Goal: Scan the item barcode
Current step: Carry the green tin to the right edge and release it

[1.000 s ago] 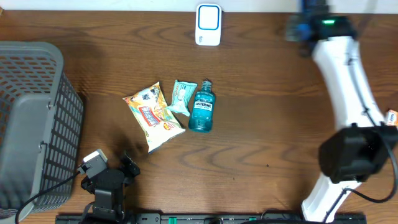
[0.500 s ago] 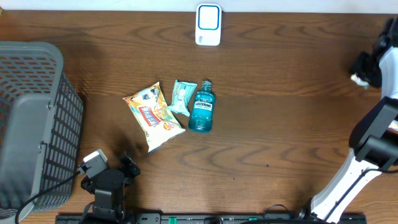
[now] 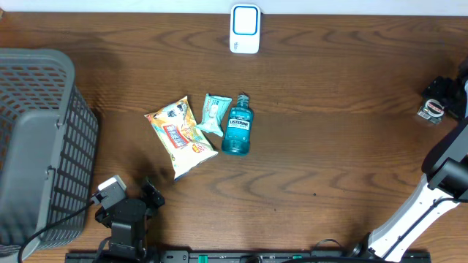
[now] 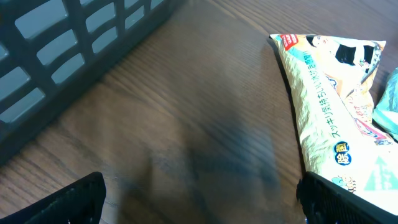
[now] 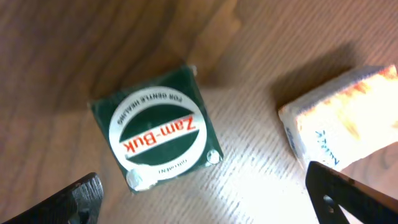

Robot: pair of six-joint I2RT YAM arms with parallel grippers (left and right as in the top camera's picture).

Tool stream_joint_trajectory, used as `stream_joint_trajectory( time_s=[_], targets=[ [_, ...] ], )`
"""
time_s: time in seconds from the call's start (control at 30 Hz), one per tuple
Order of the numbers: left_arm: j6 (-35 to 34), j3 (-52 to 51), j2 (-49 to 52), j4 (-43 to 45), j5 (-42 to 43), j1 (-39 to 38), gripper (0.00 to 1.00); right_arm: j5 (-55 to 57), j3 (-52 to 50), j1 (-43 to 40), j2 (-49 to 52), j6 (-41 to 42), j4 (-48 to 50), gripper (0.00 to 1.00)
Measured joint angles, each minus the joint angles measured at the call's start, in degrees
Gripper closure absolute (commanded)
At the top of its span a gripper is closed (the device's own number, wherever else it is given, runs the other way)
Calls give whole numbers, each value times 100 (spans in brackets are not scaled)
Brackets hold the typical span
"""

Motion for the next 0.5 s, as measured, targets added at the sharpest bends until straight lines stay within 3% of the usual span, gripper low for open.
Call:
stream_joint_trajectory(
  time_s=[0.13, 0.3, 0.5],
  targets=[
    [0, 0, 0, 0, 0, 0, 2, -365, -2, 44, -212, 46, -153, 1],
    [0, 0, 0, 0, 0, 0, 2, -1646, 0, 348, -1062, 175, -492, 1],
    [0, 0, -2, 0, 0, 0, 2, -2887, 52, 1519, -1786, 328, -787, 1]
  ],
)
